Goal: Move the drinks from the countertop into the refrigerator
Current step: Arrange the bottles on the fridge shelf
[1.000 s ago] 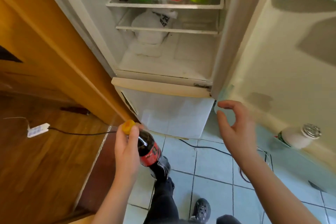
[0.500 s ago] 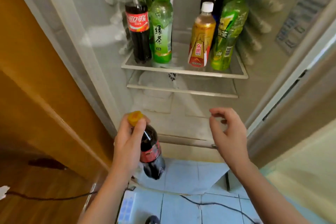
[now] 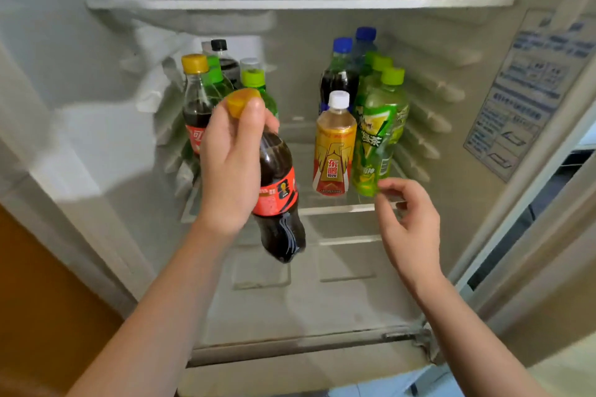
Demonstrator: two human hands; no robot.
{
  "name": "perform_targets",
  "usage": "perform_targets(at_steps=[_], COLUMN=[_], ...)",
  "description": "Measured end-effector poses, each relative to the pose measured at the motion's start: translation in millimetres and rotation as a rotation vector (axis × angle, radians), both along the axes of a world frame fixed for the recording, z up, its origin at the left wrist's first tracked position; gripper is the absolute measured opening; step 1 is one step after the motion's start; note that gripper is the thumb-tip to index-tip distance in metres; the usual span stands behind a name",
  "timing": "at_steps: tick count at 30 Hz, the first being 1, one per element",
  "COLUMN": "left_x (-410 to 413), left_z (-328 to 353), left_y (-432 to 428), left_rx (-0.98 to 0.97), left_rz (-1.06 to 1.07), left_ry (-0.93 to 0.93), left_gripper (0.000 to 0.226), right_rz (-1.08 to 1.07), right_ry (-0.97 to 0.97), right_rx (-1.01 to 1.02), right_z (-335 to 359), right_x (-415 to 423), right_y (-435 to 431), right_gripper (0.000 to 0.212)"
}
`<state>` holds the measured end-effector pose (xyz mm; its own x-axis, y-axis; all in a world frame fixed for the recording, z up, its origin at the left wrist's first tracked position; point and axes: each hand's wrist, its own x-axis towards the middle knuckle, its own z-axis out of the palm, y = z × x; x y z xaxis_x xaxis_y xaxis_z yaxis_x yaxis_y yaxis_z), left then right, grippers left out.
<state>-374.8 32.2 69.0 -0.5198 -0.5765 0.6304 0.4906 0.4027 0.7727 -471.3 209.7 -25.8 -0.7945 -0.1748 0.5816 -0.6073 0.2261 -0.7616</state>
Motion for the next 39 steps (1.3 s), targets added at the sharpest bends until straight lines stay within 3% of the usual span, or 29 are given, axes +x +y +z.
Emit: perform_targets(at_steps=[9,15,20,23,29,34,39], left_x=[-72,-101,-111,-107,-89,-87,-103], left_z=[22,14,14,23,54,74,90], left_y=[-1,-7,-16,-27,-48,-55,-64], left_rx=[-0.185,-0.280,-0.339,-0.468,-0.676,-0.799,-0.726], left_rz=[0.146,0.196,0.177,0.199,0.118,0.113,-0.032], left_ry=[-0.072,-0.169,-0.230,-0.335,-0.713,-0.804,-0.846], left_gripper=[0.035,0.048,0.040,0.030,0.056,0.052,0.043], right_rz=[-0.025,-0.065,-0.055,-0.072,-0.072,-0.052,-0.034], right_ry=[0.076,0.308,0.377,0.407,0.408,0.386,0.390], right_rx=[-0.124,-0.137,-0.110,-0.095,-0.075,-0.067,-0.034], right_z=[36,62,68,63,65,71,66], right_x=[-50,-72,-83,-86,-90,-92,-89], right_y=[-16,-20,-28,-28,-28,-32,-30], right_gripper=[0.020,0.016,0.014,0.013,0.014,0.014,0.012])
